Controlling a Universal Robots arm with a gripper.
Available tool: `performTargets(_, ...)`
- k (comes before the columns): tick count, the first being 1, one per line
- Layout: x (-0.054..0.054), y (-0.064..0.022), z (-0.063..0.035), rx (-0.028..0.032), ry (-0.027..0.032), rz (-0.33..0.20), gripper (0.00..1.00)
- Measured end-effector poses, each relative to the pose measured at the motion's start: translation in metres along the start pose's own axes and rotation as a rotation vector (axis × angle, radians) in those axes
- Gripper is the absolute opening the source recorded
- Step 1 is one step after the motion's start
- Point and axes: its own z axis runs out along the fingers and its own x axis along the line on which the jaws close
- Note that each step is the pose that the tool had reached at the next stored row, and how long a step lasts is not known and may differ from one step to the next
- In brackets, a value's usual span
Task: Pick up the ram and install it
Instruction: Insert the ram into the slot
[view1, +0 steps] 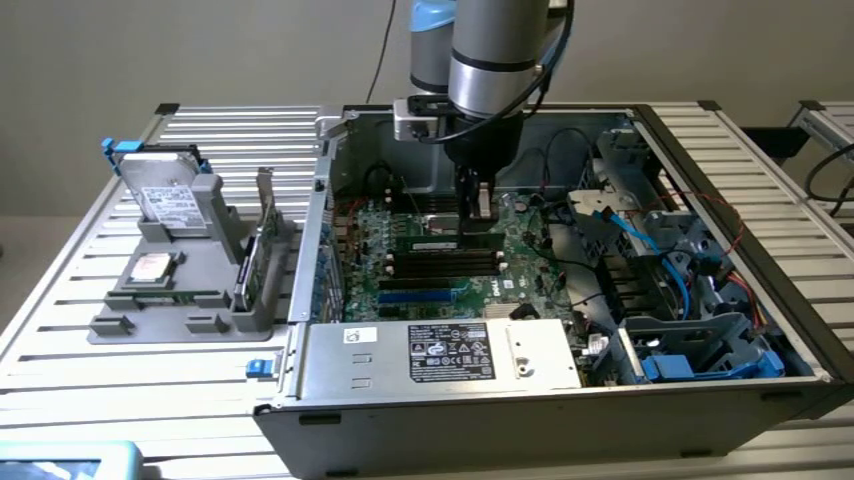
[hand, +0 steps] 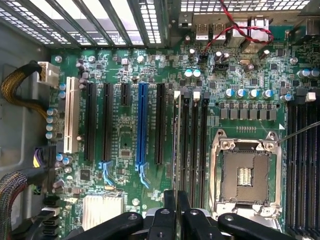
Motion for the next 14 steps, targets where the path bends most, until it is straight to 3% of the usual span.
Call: performTargets(14, -0.002, -0.0003, 0.0125, 0.0004, 0.0024, 0.0, 0.14)
